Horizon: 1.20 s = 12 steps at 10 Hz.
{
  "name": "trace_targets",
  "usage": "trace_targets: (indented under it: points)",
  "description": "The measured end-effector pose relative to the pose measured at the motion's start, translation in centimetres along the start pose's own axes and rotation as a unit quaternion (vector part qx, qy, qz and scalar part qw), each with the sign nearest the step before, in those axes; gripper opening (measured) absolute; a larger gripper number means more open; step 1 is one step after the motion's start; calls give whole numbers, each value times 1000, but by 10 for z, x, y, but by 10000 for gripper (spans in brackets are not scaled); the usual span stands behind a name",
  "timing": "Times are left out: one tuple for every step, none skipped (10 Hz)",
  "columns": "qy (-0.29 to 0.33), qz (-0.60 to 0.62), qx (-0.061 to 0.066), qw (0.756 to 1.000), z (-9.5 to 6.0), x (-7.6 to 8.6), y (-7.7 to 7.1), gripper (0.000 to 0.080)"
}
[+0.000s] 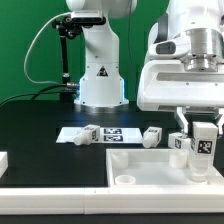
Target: Assemble one leg
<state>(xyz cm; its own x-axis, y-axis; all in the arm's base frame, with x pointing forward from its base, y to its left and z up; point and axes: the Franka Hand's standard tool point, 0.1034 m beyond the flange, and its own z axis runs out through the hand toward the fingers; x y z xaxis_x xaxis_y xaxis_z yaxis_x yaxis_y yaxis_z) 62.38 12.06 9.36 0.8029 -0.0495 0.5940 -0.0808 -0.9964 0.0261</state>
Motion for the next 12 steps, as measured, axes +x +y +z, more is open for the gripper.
trace_targets:
  points:
    - [-2, -2, -2, 1000, 3, -3, 0, 286]
    - [-3, -3, -4, 1000, 5, -4, 2, 286]
    - [-5, -4, -5, 1000, 7, -6, 4, 286]
    - [-6, -5, -7, 1000, 9, -8, 5, 286]
    - [-2, -7, -7, 1000, 10, -8, 5, 286]
    - [5, -9, -7, 1000, 11, -7, 6, 286]
    - [7, -10, -6, 1000, 12, -6, 8, 286]
    - [4, -10, -6, 1000, 12, -6, 9, 286]
    - [4, -12, -6, 1000, 12, -6, 9, 295]
    - [4, -14, -6, 1000, 12, -6, 9, 295]
    - [3, -17, -7, 1000, 12, -7, 9, 516]
    - [-8, -20, -8, 1000, 12, -6, 12, 516]
